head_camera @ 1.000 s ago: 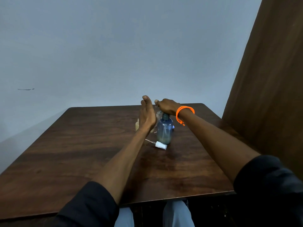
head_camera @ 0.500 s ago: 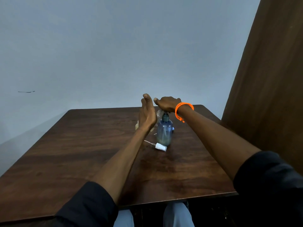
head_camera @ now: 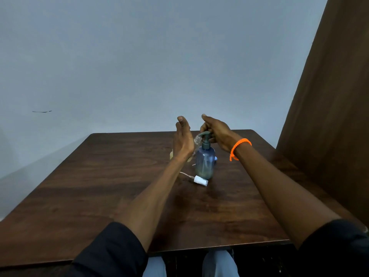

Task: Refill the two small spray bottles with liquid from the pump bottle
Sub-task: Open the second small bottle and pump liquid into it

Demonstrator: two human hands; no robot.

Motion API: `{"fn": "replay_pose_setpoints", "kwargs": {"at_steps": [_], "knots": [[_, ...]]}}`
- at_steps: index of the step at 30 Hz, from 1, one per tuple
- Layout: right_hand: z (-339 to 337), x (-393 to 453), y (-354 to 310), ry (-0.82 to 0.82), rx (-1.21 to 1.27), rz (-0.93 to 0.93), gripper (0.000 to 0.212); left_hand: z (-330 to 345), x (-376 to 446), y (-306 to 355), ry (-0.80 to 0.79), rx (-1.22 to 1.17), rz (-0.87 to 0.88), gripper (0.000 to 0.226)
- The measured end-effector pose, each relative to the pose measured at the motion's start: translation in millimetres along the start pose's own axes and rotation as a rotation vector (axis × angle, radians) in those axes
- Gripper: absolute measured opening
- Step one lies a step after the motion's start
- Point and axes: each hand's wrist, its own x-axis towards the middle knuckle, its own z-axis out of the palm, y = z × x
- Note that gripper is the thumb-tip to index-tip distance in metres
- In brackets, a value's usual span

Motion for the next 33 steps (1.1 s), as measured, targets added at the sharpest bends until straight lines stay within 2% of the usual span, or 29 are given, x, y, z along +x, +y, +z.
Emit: {"fn": "replay_pose_setpoints", "kwargs": {"at_steps": [4,6,8,12,15,18,24,29,31,33], "knots": [[6.8,-6.3,29.0,-0.023,0.148,-0.041,0.041,4.4,5.1,-6.3,-0.007,-0.024,-0.016,0.099],[11.1,-8.1,35.0,-0.01,0.208,-0.063,0.044,6.5,3.9,-3.7,-0.005,-0.014,-0.005,0.085],[13.2,-10.1,34.3,0.024,0.209,-0.065,0.044,8.4,2.5,-2.6,-0.013,-0.006,0.006,0.08],[17.1,-11.7,39.6,0.093,0.212,-0.055,0.037,8.9,4.8,-7.3,-0.016,0.001,0.009,0.094],[17.2,-14.7,35.7,0.103,0.137,-0.07,0.033,8.3,2.8,-5.6,-0.003,0.009,0.007,0.137],[12.0,-18.5,23.7,0.099,0.106,-0.08,0.027,7.2,2.5,-5.1,-0.003,0.011,0.015,0.155],[18.6,-17.6,33.5,0.145,0.238,-0.076,0.036,5.0,2.3,-7.8,-0.015,0.038,0.023,0.153],[16.3,-14.2,28.5,0.236,0.199,-0.127,0.029,4.8,1.6,-6.8,-0.032,0.056,0.023,0.149],[12.5,-13.1,24.6,0.231,0.206,-0.114,0.03,4.5,1.7,-1.9,-0.034,0.036,0.01,0.136],[14.8,-13.5,29.1,0.227,0.248,-0.073,0.033,4.9,2.8,-0.2,-0.03,0.04,0.011,0.113]]}}
